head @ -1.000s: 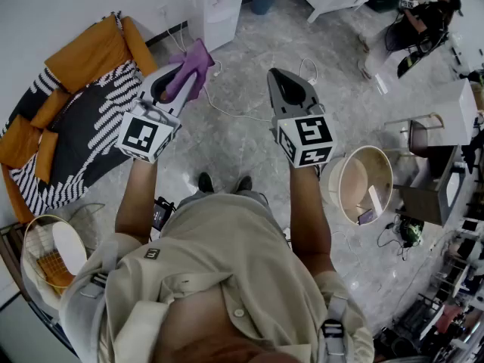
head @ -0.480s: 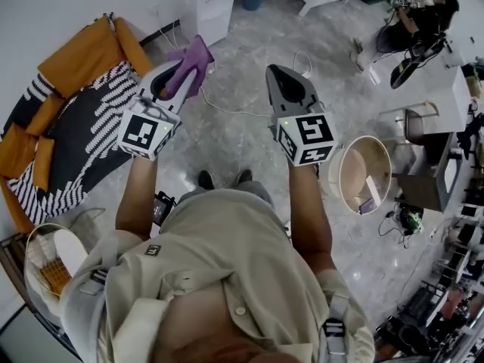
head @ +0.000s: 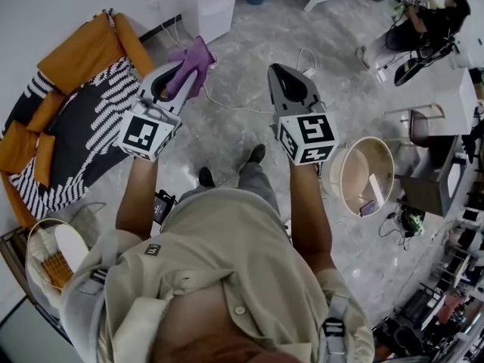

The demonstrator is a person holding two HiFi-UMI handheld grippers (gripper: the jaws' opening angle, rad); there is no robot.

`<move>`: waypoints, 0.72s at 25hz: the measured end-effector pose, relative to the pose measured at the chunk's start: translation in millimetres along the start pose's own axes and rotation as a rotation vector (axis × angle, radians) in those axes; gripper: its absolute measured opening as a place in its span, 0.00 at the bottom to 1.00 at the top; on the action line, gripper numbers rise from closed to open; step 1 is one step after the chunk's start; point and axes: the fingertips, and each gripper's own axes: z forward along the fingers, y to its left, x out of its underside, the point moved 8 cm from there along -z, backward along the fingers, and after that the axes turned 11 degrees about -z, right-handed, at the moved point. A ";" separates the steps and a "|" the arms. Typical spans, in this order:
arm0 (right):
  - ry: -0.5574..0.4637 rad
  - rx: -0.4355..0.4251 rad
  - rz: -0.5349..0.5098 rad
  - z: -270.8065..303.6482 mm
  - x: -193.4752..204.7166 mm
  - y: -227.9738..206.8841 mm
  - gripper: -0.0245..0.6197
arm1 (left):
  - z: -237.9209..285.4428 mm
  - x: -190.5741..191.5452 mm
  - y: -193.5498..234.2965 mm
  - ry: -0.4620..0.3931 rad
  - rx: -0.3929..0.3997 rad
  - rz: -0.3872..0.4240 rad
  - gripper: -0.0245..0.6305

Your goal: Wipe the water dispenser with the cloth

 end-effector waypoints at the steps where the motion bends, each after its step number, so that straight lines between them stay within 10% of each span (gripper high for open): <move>1: -0.003 0.000 0.006 3.9 3.6 -7.3 0.08 | 6.2 1.7 0.7 0.006 -0.005 0.003 0.17; 18: -0.025 -0.133 0.027 87.3 53.3 -195.7 0.08 | 176.8 10.5 -6.4 0.068 -0.173 0.000 0.17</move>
